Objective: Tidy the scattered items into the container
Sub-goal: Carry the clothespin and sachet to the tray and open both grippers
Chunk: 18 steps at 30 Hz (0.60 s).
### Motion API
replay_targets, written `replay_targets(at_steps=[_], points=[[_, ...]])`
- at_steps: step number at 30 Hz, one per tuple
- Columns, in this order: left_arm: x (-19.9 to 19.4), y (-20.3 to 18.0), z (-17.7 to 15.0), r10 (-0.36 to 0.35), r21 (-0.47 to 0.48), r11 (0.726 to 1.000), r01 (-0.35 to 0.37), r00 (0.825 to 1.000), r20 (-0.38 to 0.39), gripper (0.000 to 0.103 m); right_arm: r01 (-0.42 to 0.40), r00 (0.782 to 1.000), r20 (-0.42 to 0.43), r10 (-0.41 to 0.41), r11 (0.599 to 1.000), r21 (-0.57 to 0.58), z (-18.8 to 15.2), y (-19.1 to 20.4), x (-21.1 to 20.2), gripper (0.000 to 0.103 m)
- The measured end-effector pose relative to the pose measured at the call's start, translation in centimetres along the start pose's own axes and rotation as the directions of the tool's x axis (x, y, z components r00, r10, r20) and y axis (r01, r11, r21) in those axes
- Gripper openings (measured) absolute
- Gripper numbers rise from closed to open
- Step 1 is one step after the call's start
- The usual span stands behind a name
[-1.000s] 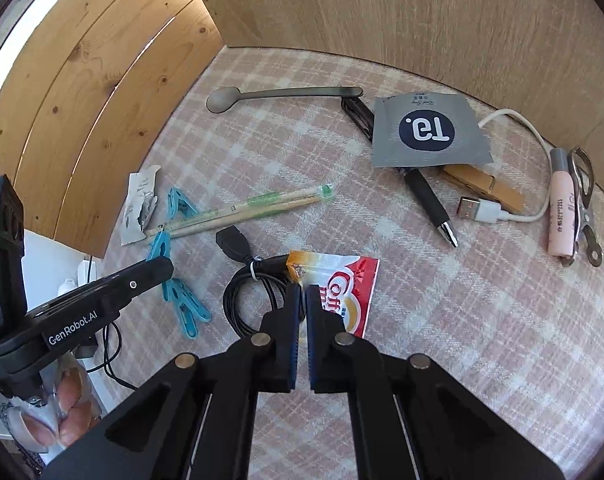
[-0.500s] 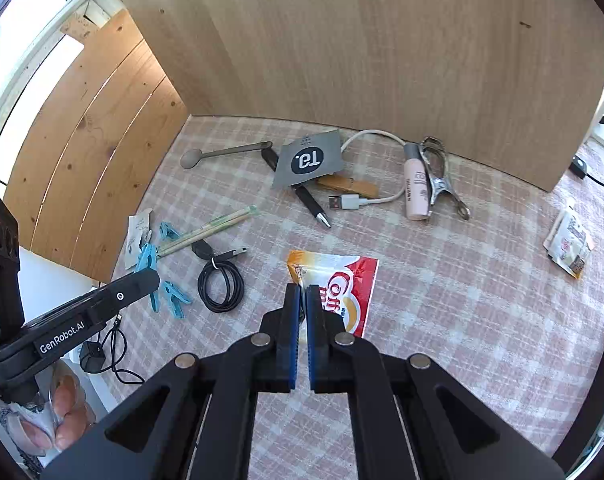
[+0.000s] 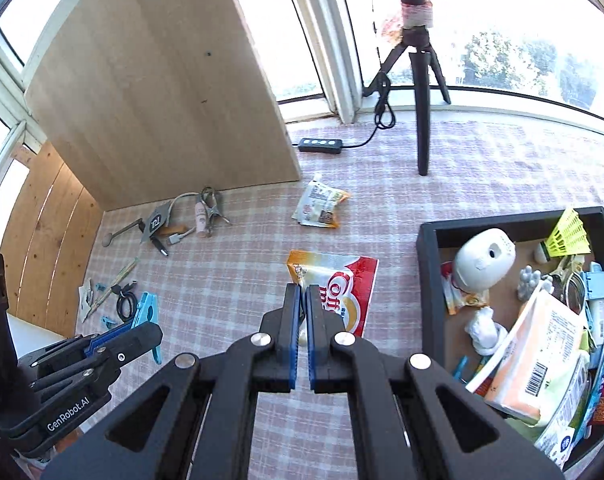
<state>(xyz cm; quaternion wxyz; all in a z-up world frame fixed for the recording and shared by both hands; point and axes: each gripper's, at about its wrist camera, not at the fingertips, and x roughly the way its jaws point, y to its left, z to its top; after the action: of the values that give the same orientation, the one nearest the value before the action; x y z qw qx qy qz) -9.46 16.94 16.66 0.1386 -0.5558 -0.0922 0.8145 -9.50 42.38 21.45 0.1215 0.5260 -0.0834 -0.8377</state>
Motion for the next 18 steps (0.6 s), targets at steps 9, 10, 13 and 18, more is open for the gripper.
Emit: replay_targets(at_steps=[9, 10, 13, 18], points=[[3.6, -14.5, -3.6, -0.103, 0.216, 0.968, 0.124, 0.989, -0.104, 0.011, 0.163, 0.985, 0.030, -0.172, 0.967, 0.196, -2.0, -14.1, -6.0, 0.004], [3.9, -15.7, -4.1, -0.111, 0.234, 0.963, 0.135, 0.987, -0.113, 0.011, 0.177, 0.982, 0.029, -0.187, 0.961, 0.212, -2.4, -15.4, -6.5, 0.003], [4.5, -18.7, -5.1, -0.127, 0.277, 0.947, 0.162, 0.982, -0.141, 0.011, 0.215, 0.973, 0.027, -0.229, 0.944, 0.251, -3.4, -18.5, -8.1, 0.004], [5.5, -21.4, -6.2, -0.139, 0.299, 0.934, 0.195, 0.970, -0.197, 0.039, 0.231, 0.967, 0.038, -0.252, 0.930, 0.284, -4.3, -21.6, -9.8, 0.027]])
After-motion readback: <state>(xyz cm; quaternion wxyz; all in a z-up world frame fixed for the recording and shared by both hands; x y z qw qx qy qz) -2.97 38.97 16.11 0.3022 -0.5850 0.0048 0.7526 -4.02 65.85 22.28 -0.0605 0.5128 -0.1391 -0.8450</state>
